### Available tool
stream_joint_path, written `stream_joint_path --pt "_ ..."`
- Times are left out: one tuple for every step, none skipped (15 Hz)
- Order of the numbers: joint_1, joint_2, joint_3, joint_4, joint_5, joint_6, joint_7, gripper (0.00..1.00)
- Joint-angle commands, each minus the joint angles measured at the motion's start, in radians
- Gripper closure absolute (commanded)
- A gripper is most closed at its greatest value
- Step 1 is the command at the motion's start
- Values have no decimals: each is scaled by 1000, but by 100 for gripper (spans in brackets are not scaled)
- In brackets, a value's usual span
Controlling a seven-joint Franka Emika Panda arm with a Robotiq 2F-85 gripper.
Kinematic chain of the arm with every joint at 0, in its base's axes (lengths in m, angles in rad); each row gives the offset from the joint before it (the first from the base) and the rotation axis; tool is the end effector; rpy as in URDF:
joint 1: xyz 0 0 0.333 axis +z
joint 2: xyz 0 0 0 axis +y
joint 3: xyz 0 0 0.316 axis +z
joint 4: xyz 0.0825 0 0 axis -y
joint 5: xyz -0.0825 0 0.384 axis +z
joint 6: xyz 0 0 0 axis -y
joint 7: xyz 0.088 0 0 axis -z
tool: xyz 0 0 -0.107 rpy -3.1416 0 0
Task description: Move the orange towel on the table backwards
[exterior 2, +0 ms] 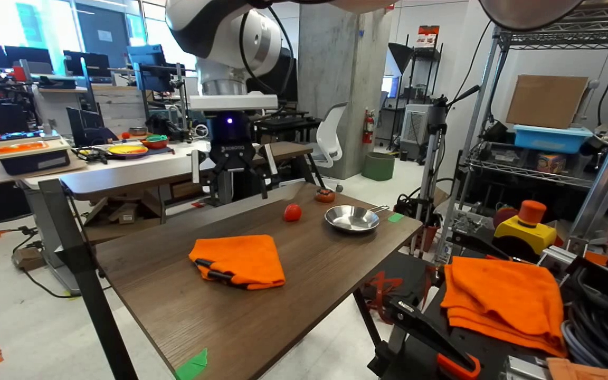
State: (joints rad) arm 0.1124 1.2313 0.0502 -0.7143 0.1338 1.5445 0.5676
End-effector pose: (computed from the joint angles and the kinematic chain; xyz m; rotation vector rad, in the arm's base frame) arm 0.7435 0.1192 0.1659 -2.9584 0.6811 0.6756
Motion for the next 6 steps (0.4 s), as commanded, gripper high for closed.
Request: stream_joint_path --pt "-8 -2 5 1 3 -37 -12 0" --pt "-14 -3 8 1 6 -53 -20 0" --pt "-18 -2 9 1 7 -59 -25 0" --pt "-19 -2 10 1 8 -60 -27 0" --pt "-18 -2 11 1 8 -60 -27 0" --pt "-18 -2 12 1 8 -60 -27 0"
